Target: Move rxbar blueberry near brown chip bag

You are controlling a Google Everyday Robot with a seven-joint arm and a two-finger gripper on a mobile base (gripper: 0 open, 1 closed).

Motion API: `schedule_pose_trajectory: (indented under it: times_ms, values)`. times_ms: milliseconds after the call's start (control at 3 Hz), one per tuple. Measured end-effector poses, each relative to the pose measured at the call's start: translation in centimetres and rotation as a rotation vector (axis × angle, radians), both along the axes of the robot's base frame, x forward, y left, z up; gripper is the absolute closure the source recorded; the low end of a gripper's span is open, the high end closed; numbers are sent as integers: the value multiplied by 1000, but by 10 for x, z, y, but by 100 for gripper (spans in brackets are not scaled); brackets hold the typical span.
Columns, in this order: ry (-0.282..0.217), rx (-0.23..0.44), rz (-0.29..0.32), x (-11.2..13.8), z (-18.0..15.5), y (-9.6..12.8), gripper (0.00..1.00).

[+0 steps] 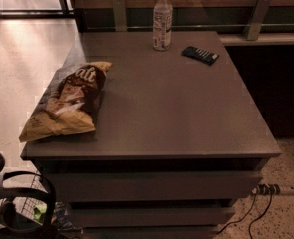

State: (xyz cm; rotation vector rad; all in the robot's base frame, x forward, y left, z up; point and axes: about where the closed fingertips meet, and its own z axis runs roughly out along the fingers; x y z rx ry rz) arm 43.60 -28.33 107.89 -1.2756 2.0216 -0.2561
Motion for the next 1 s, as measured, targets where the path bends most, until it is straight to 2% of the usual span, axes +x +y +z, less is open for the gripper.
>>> schedule_pose_trajectory:
  times_ms: [333, 667, 1000]
  values:
    - [-2, 3, 3, 2, 0, 0, 0]
    - [-23, 59, 6, 30, -7, 1, 0]
    - [-59, 181, -5, 76, -22, 0, 0]
